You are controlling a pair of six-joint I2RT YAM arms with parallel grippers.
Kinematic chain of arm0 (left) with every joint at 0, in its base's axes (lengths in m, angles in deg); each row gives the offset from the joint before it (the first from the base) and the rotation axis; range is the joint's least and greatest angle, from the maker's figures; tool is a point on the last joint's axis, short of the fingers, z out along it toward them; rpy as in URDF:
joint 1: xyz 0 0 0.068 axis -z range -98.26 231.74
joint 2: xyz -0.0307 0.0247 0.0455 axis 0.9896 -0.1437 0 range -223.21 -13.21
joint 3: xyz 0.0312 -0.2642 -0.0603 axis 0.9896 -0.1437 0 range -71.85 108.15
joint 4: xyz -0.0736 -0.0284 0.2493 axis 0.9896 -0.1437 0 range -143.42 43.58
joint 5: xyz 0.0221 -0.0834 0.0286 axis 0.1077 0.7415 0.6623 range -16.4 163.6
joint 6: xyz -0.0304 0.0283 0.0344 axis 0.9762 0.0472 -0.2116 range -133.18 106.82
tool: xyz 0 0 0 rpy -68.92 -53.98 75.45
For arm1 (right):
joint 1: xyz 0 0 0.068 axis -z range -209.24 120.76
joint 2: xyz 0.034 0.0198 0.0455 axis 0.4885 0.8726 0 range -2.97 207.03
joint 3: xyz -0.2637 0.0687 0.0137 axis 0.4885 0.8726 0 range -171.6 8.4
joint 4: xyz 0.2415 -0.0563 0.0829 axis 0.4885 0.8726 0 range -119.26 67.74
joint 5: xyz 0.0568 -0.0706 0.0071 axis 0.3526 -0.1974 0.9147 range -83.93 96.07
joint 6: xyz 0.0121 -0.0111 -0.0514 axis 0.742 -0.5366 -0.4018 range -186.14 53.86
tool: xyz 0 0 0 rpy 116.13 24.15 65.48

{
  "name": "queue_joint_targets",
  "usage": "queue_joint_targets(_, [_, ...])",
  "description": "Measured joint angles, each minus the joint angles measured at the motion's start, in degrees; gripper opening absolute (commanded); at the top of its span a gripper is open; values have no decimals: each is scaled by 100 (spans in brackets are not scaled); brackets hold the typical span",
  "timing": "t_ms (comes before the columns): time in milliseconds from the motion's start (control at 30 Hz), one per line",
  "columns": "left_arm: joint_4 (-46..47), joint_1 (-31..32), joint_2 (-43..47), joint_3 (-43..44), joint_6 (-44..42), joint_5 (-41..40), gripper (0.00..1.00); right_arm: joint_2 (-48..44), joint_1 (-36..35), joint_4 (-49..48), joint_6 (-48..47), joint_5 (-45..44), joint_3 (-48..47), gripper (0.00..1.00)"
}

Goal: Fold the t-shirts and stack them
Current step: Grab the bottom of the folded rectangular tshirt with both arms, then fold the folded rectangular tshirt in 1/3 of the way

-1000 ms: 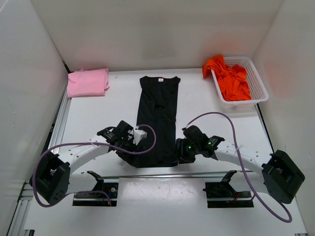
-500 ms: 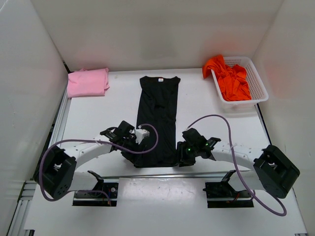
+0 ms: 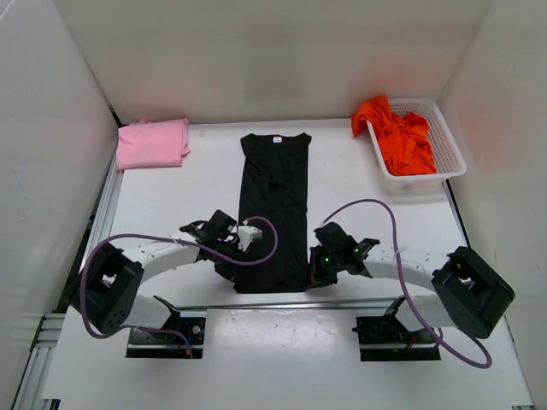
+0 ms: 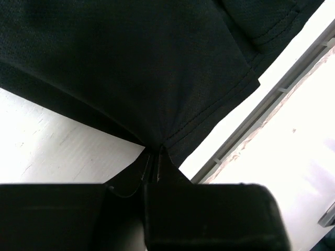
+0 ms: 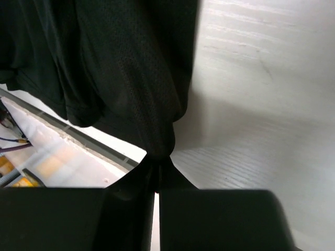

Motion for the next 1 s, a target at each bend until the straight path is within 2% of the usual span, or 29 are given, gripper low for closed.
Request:
queue_joint_targets(200, [-404,-4,11,315,-11,-11,11,-118,136,431,-284,66,-490,0])
queue_joint_targets(433, [-1058,-452,-37,1779,-37,-22,11,79,809,1394,-990,262,-2463,0])
queue_joint_targets(667, [-1276,-1202,-1027,3145,-46,-186,11,1427,1821,1912,-1674,741,-3899,0])
queue_joint_targets(833, [-1320,-1349,-1996,4138,-46,-391,11,2673,2326,2203,-2004,1110,-4817,0])
queue_joint_targets(1000, [-1349,-1423,-2632,4634,-48,-658,11,3460,2605,2332,-2142,1392,-5641,0])
